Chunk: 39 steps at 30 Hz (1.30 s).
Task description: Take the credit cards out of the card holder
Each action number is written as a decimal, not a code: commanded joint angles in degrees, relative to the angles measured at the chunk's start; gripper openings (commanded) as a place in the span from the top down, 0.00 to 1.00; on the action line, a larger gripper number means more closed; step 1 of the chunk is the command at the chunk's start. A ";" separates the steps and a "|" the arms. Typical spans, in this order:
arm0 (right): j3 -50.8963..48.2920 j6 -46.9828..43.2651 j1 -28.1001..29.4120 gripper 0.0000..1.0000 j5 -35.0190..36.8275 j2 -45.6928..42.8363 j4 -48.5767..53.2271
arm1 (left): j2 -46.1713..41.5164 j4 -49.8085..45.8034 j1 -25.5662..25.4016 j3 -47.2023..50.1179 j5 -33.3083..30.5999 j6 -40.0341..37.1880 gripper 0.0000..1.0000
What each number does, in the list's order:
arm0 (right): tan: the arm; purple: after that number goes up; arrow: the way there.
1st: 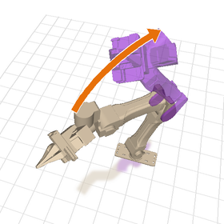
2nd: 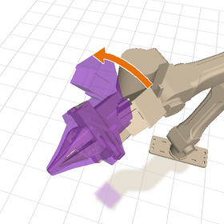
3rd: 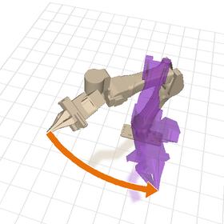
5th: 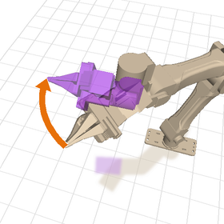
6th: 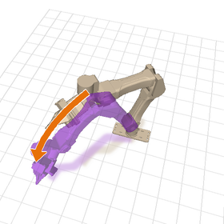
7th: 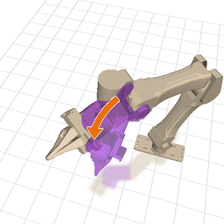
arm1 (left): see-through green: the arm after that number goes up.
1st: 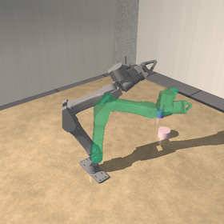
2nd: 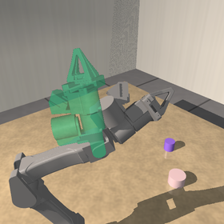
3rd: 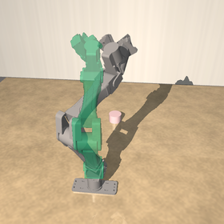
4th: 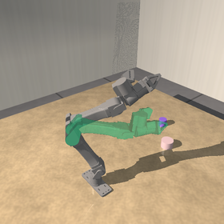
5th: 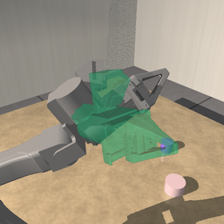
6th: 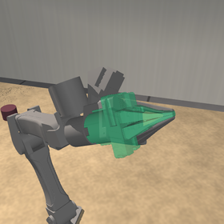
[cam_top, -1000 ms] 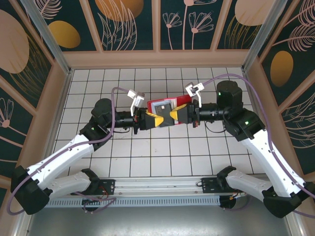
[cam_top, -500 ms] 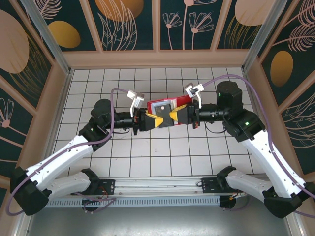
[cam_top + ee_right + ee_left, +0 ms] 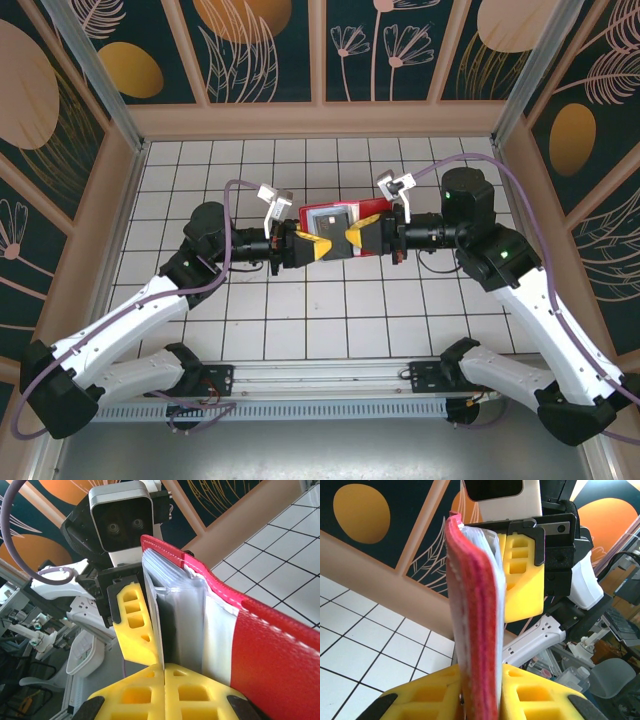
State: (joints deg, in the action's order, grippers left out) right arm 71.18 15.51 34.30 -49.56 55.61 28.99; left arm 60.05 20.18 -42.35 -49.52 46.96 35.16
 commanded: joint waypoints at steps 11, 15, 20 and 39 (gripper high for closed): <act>0.18 -0.48 0.41 0.94 -0.20 -2.14 0.84 | -1.60 2.84 0.04 0.03 0.58 -1.23 0.81; -0.24 -0.27 0.40 0.90 -0.81 -2.58 0.10 | -1.43 3.23 0.06 -0.14 0.84 -1.06 0.81; -0.63 -0.04 0.41 0.85 -1.95 -2.93 -0.80 | -0.84 2.90 -0.03 -0.50 0.56 -0.89 0.81; 0.01 -2.05 0.27 1.00 1.24 -3.76 0.44 | -1.43 1.04 -0.02 -1.37 -0.20 -1.85 0.75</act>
State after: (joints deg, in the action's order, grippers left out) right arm 70.43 14.98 34.39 -48.93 53.41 29.04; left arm 60.03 20.73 -42.44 -49.52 47.53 34.57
